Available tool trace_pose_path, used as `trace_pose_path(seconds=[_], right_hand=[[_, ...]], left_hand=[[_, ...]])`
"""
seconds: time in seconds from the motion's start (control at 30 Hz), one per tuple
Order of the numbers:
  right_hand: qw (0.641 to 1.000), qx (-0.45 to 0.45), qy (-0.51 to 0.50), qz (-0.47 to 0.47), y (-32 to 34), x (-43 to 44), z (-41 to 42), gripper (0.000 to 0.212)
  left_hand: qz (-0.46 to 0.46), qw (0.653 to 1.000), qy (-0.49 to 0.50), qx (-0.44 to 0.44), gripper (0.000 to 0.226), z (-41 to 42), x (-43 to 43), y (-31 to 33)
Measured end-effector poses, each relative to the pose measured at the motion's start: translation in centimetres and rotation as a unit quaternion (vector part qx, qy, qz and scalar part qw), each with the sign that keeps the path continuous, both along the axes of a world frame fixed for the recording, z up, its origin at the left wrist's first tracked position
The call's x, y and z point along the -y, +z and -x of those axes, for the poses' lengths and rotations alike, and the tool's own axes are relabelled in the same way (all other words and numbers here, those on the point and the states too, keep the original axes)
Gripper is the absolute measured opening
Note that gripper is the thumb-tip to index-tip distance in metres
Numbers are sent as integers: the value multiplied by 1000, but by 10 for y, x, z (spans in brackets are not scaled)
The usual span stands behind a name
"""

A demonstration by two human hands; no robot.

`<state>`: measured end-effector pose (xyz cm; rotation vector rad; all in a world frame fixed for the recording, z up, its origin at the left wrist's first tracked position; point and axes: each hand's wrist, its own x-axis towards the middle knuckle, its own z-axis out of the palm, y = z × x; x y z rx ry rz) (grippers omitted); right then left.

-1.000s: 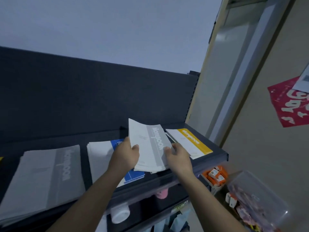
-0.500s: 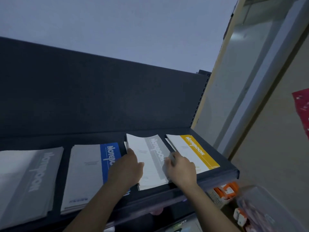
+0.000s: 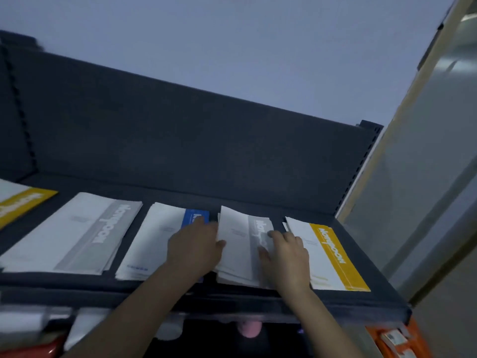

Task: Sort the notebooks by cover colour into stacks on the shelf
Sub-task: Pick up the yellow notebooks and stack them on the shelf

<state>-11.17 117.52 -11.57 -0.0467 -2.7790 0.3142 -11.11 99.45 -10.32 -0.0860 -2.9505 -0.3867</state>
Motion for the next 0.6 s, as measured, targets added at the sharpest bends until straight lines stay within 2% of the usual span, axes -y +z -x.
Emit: trace_pose_path(seconds=[0.13, 0.23, 0.37, 0.6], right_hand=[[993, 3, 113, 35, 11, 36, 8, 46], [976, 7, 210, 50, 19, 79, 9, 43], [952, -6, 304, 25, 25, 147, 6, 48], [901, 10, 431, -53, 38, 282, -17, 48]], left_hand=[[43, 995, 72, -49, 33, -18, 48, 11], [93, 984, 138, -56, 34, -39, 97, 18], [152, 965, 210, -35, 35, -71, 163, 26], [184, 931, 314, -35, 32, -130, 268, 33]])
